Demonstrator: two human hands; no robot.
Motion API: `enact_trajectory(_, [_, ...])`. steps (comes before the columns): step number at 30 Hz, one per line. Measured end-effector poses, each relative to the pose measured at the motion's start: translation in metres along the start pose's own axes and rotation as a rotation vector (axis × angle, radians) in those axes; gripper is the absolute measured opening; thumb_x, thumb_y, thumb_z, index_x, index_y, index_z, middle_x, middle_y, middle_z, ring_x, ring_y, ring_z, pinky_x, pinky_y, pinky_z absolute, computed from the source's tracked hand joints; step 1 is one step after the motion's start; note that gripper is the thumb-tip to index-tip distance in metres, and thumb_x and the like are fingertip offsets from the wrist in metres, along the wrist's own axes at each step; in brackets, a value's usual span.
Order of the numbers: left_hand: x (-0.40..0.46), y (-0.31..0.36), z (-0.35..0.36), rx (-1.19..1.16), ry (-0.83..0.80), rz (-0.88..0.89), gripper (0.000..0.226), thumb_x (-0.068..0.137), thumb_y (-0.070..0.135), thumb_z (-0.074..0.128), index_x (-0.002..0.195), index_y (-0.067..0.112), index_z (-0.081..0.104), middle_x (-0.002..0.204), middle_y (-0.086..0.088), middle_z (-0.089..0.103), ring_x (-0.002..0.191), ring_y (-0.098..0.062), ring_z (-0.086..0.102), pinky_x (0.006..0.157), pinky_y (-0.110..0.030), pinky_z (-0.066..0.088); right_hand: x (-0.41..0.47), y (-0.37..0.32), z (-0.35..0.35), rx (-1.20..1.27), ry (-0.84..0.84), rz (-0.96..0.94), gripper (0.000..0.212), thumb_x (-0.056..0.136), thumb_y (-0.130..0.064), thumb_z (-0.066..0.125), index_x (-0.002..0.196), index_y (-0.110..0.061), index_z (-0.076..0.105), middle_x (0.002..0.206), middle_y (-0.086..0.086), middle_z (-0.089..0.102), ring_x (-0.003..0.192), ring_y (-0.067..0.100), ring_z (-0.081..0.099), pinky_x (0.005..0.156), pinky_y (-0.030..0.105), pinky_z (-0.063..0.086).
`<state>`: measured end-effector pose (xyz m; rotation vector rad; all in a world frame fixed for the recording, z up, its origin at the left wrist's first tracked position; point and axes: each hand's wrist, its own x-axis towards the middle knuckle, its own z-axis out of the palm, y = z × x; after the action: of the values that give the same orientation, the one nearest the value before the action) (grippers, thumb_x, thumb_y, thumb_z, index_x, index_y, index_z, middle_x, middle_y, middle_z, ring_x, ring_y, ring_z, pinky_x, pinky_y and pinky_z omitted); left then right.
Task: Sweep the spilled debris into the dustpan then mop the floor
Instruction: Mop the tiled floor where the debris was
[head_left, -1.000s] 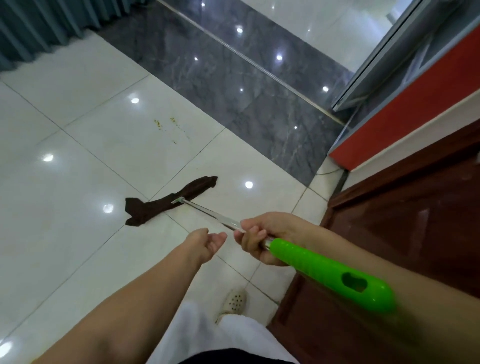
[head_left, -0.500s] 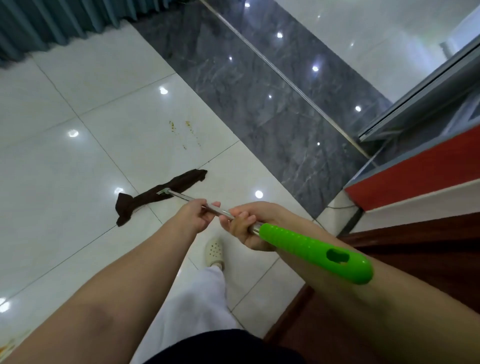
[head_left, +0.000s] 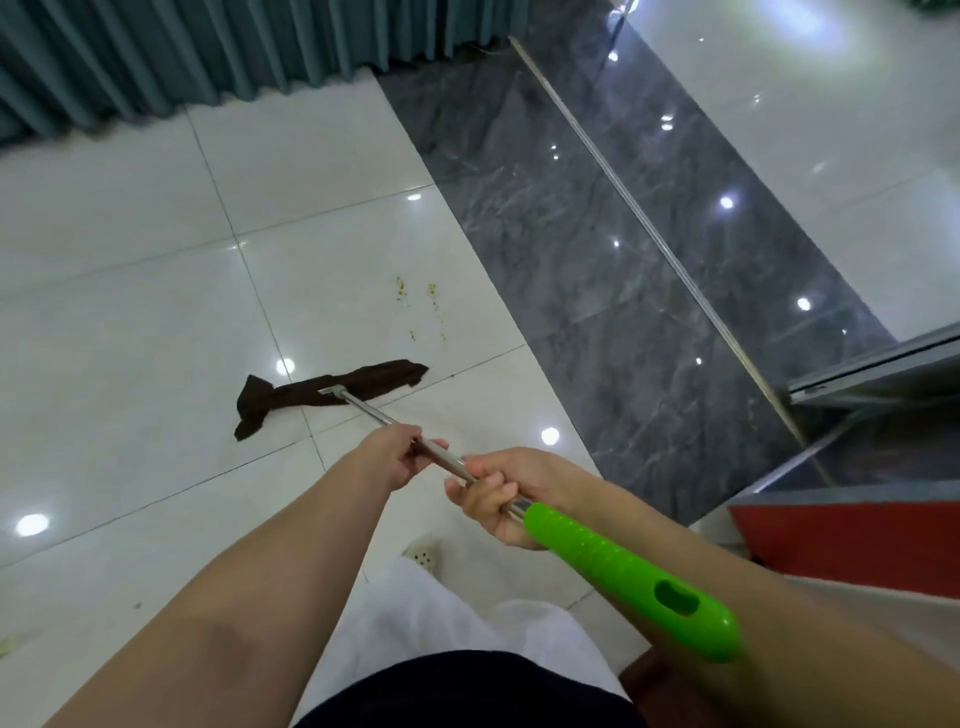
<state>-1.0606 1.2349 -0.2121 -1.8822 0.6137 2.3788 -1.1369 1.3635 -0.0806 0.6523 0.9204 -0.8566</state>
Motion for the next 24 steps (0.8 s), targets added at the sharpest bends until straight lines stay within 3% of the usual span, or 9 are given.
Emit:
enact_trajectory(4, [0.004, 0.004, 0.028, 0.0, 0.053, 0.023, 0.013, 0.099, 0.006, 0.04, 0.106, -0.005, 0.041, 0.08, -0.024, 0.06, 0.064, -0.026, 0.063, 0.031, -0.024, 0.048, -0.01, -0.033, -0.015, -0.061, 0.013, 0.04, 0.031, 0.099, -0.016, 0.043, 0.075, 0.001, 0.054, 0.068, -0.002, 0.04, 0.025, 0.004, 0.034, 0.025, 0.01, 0.028])
enact_trajectory(9, [0.017, -0.007, 0.07, -0.079, 0.122, 0.083, 0.013, 0.098, 0.003, 0.039, 0.108, -0.004, 0.042, 0.079, -0.022, 0.059, 0.062, -0.024, 0.062, 0.039, -0.028, 0.052, -0.031, -0.069, -0.043, -0.118, 0.006, 0.103, 0.024, 0.099, -0.015, 0.043, 0.079, -0.002, 0.049, 0.037, 0.006, 0.043, 0.021, 0.009, 0.035, 0.024, 0.012, 0.029])
enact_trajectory(14, [0.025, -0.043, 0.122, -0.226, 0.165, 0.099, 0.012, 0.098, 0.004, 0.04, 0.089, -0.003, 0.045, 0.089, -0.023, 0.061, 0.065, -0.023, 0.062, 0.034, -0.025, 0.051, -0.058, -0.097, -0.095, -0.194, 0.034, 0.104, 0.021, 0.098, -0.008, 0.038, 0.079, -0.008, 0.047, 0.038, 0.011, 0.048, 0.021, 0.008, 0.034, 0.026, 0.009, 0.027])
enact_trajectory(17, [0.028, -0.072, 0.157, -0.329, 0.175, 0.092, 0.012, 0.098, 0.005, 0.041, 0.089, -0.003, 0.044, 0.089, -0.023, 0.061, 0.063, -0.023, 0.063, 0.034, -0.026, 0.052, -0.077, -0.109, -0.132, -0.274, 0.067, 0.16, 0.025, 0.099, -0.014, 0.042, 0.077, -0.002, 0.048, 0.041, 0.006, 0.043, 0.022, 0.007, 0.034, 0.026, 0.009, 0.026])
enact_trajectory(21, [0.023, -0.112, 0.196, -0.458, 0.185, 0.104, 0.016, 0.098, 0.004, 0.04, 0.083, -0.002, 0.042, 0.078, -0.023, 0.06, 0.05, -0.024, 0.064, 0.031, -0.025, 0.048, -0.104, -0.116, -0.171, -0.46, 0.141, 0.212, 0.03, 0.099, -0.017, 0.044, 0.074, -0.001, 0.049, 0.041, 0.005, 0.042, 0.022, 0.006, 0.033, 0.025, 0.009, 0.026])
enact_trajectory(24, [0.018, -0.136, 0.213, -0.527, 0.176, 0.118, 0.016, 0.098, 0.004, 0.04, 0.085, -0.003, 0.044, 0.076, -0.024, 0.059, 0.061, -0.026, 0.062, 0.031, -0.025, 0.047, -0.12, -0.116, -0.189, -0.566, 0.166, 0.269, 0.031, 0.098, -0.018, 0.046, 0.073, -0.001, 0.049, 0.039, 0.002, 0.037, 0.023, 0.005, 0.033, 0.024, 0.01, 0.026])
